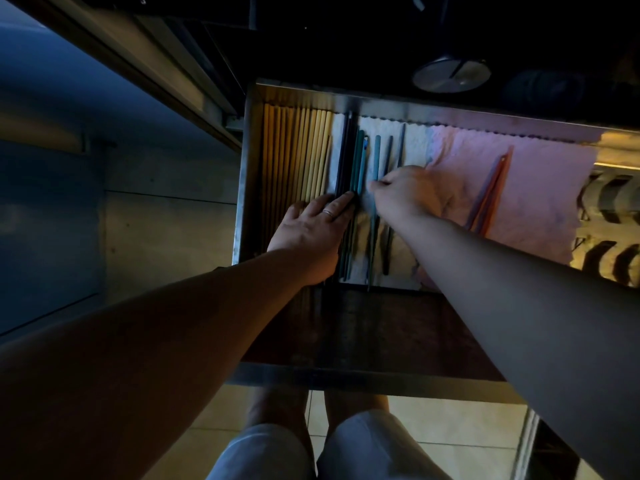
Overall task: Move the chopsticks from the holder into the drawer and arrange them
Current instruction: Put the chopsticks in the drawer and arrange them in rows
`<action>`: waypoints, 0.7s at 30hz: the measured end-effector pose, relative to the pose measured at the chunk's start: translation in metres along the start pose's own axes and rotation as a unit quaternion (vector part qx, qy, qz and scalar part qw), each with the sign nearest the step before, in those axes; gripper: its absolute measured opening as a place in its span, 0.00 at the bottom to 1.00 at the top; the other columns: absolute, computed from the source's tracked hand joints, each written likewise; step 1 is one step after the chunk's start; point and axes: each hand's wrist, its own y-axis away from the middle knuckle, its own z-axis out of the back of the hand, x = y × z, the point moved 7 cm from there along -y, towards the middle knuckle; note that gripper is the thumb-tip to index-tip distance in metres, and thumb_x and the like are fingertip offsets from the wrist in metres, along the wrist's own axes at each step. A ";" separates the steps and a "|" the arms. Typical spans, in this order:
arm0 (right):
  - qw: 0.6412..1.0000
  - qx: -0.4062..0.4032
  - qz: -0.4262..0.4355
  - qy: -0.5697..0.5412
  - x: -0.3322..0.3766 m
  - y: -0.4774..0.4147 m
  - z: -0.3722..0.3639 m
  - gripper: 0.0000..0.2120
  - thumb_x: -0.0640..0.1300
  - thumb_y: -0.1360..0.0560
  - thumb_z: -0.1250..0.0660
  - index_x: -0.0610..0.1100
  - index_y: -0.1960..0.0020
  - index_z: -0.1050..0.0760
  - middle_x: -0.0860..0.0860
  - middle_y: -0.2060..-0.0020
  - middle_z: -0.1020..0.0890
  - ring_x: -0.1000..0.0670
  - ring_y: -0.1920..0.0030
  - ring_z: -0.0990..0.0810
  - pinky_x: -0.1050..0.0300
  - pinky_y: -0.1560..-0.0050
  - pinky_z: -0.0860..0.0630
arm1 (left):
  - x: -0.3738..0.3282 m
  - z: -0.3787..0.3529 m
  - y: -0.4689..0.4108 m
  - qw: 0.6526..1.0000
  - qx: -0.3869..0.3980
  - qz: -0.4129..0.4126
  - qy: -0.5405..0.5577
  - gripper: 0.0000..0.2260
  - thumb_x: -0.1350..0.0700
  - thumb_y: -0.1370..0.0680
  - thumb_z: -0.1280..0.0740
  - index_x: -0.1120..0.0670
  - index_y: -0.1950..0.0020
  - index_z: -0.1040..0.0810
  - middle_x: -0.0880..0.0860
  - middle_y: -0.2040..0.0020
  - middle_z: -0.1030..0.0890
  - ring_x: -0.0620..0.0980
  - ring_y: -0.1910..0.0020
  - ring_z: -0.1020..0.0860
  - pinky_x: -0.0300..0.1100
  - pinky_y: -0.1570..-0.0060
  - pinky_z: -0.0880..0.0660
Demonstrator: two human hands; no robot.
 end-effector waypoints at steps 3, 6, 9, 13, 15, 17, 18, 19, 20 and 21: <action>0.999 0.008 -0.016 -0.046 0.004 -0.003 -0.006 0.14 0.54 0.28 0.30 0.43 0.53 0.17 0.45 0.60 0.14 0.45 0.59 0.15 0.51 0.56 0.17 | -0.001 -0.001 0.000 1.000 0.001 -0.001 -0.002 0.36 0.56 0.20 0.39 0.47 0.19 0.57 0.43 0.20 0.61 0.50 0.21 0.56 0.57 0.26 0.49; 0.997 -0.001 -0.036 -0.071 -0.002 -0.008 -0.013 0.21 0.60 0.33 0.30 0.42 0.54 0.19 0.44 0.63 0.15 0.43 0.62 0.15 0.47 0.60 0.17 | -0.001 -0.001 0.000 1.000 0.000 -0.003 -0.006 0.36 0.56 0.20 0.38 0.46 0.19 0.57 0.43 0.20 0.62 0.51 0.21 0.56 0.57 0.26 0.49; 0.999 -0.013 -0.013 -0.050 -0.003 0.000 -0.002 0.19 0.58 0.28 0.35 0.42 0.55 0.18 0.45 0.62 0.15 0.44 0.61 0.16 0.49 0.58 0.17 | -0.001 -0.002 0.000 1.000 0.011 0.000 0.001 0.38 0.57 0.21 0.37 0.42 0.20 0.58 0.44 0.20 0.62 0.52 0.21 0.58 0.60 0.26 0.51; 0.998 -0.053 0.016 -0.042 -0.016 0.004 0.013 0.08 0.45 0.25 0.35 0.43 0.50 0.21 0.46 0.53 0.16 0.46 0.51 0.19 0.59 0.53 0.25 | -0.009 -0.008 0.001 0.998 0.040 -0.010 -0.037 0.42 0.59 0.23 0.35 0.33 0.23 0.60 0.50 0.21 0.67 0.59 0.22 0.62 0.67 0.29 0.53; 0.998 -0.050 0.032 -0.029 -0.017 0.005 0.012 0.06 0.43 0.25 0.34 0.44 0.51 0.20 0.46 0.53 0.16 0.45 0.51 0.19 0.60 0.54 0.26 | -0.015 -0.011 0.002 0.997 0.041 -0.017 -0.057 0.41 0.58 0.22 0.35 0.33 0.23 0.58 0.52 0.21 0.69 0.62 0.22 0.63 0.69 0.30 0.53; 0.998 -0.047 0.049 -0.016 -0.013 0.006 0.008 0.06 0.44 0.27 0.34 0.46 0.52 0.20 0.47 0.53 0.16 0.45 0.51 0.18 0.55 0.50 0.22 | -0.017 -0.012 0.001 0.997 0.042 -0.016 -0.069 0.39 0.58 0.22 0.35 0.33 0.23 0.56 0.53 0.22 0.70 0.63 0.23 0.63 0.68 0.30 0.53; 0.997 -0.048 0.052 -0.007 -0.010 0.006 0.007 0.06 0.45 0.27 0.34 0.46 0.52 0.19 0.47 0.53 0.15 0.45 0.51 0.18 0.53 0.48 0.22 | -0.017 -0.012 0.001 0.997 0.040 -0.012 -0.068 0.39 0.58 0.22 0.35 0.34 0.23 0.54 0.53 0.22 0.70 0.63 0.23 0.63 0.68 0.29 0.53; 0.997 -0.050 0.051 0.002 -0.008 0.006 0.007 0.07 0.46 0.27 0.34 0.47 0.52 0.19 0.48 0.53 0.15 0.45 0.51 0.18 0.51 0.48 0.21 | -0.017 -0.011 0.001 0.997 0.036 -0.008 -0.062 0.38 0.58 0.23 0.34 0.35 0.23 0.52 0.52 0.21 0.69 0.63 0.22 0.62 0.68 0.29 0.53; 0.997 -0.051 0.050 0.010 -0.006 0.006 0.007 0.08 0.46 0.28 0.34 0.47 0.51 0.19 0.48 0.52 0.15 0.44 0.50 0.18 0.51 0.48 0.21 | -0.016 -0.010 0.001 0.998 0.030 -0.008 -0.057 0.38 0.58 0.23 0.34 0.35 0.23 0.51 0.52 0.21 0.68 0.62 0.22 0.62 0.67 0.29 0.52; 0.997 -0.051 0.050 0.016 -0.005 0.007 0.008 0.08 0.46 0.27 0.35 0.48 0.50 0.19 0.48 0.52 0.15 0.44 0.50 0.18 0.51 0.48 0.21 | -0.014 -0.009 0.001 0.998 0.026 -0.010 -0.054 0.38 0.58 0.24 0.34 0.35 0.23 0.51 0.51 0.21 0.67 0.61 0.22 0.61 0.67 0.29 0.52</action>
